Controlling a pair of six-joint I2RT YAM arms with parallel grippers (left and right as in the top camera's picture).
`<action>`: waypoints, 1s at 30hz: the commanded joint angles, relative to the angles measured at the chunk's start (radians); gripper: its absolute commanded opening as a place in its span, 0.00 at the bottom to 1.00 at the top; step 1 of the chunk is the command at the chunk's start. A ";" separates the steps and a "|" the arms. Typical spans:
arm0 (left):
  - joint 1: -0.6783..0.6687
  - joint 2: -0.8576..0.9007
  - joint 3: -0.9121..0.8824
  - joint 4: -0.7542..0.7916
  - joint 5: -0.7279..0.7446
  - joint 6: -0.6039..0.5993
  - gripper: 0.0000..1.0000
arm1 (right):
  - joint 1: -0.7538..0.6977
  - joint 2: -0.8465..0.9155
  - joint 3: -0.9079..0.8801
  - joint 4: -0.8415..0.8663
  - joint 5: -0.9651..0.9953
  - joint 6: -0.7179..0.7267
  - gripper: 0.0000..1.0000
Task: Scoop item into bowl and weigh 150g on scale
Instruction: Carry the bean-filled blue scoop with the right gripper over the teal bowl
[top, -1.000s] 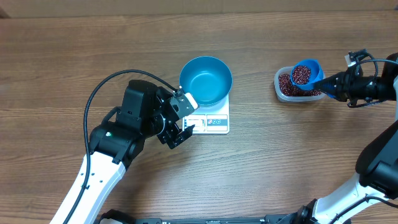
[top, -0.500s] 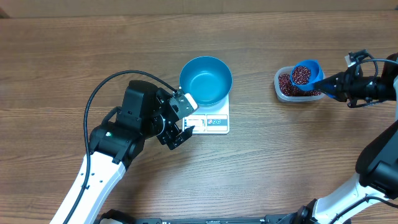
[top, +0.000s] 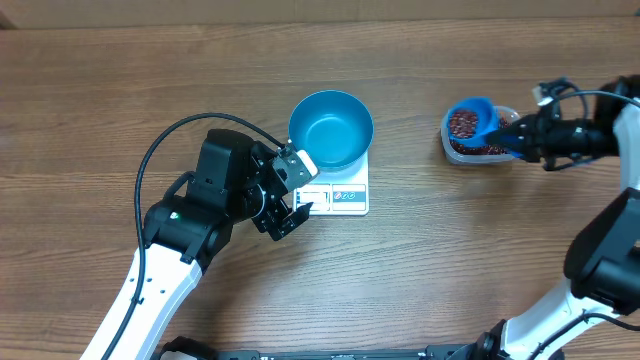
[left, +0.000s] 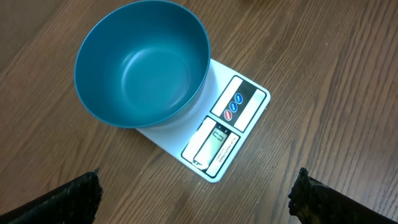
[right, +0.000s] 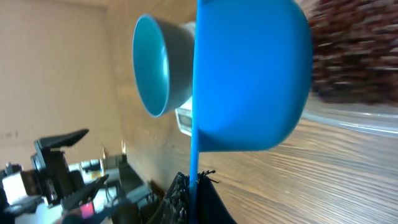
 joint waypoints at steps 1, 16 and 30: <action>0.006 0.003 0.028 -0.004 0.010 -0.017 0.99 | 0.060 -0.005 0.055 -0.004 -0.040 -0.021 0.04; 0.006 0.003 0.028 -0.004 0.010 -0.017 0.99 | 0.301 -0.007 0.210 -0.047 -0.047 0.005 0.04; 0.006 0.003 0.028 -0.004 0.010 -0.017 0.99 | 0.525 -0.007 0.272 0.069 0.271 0.266 0.04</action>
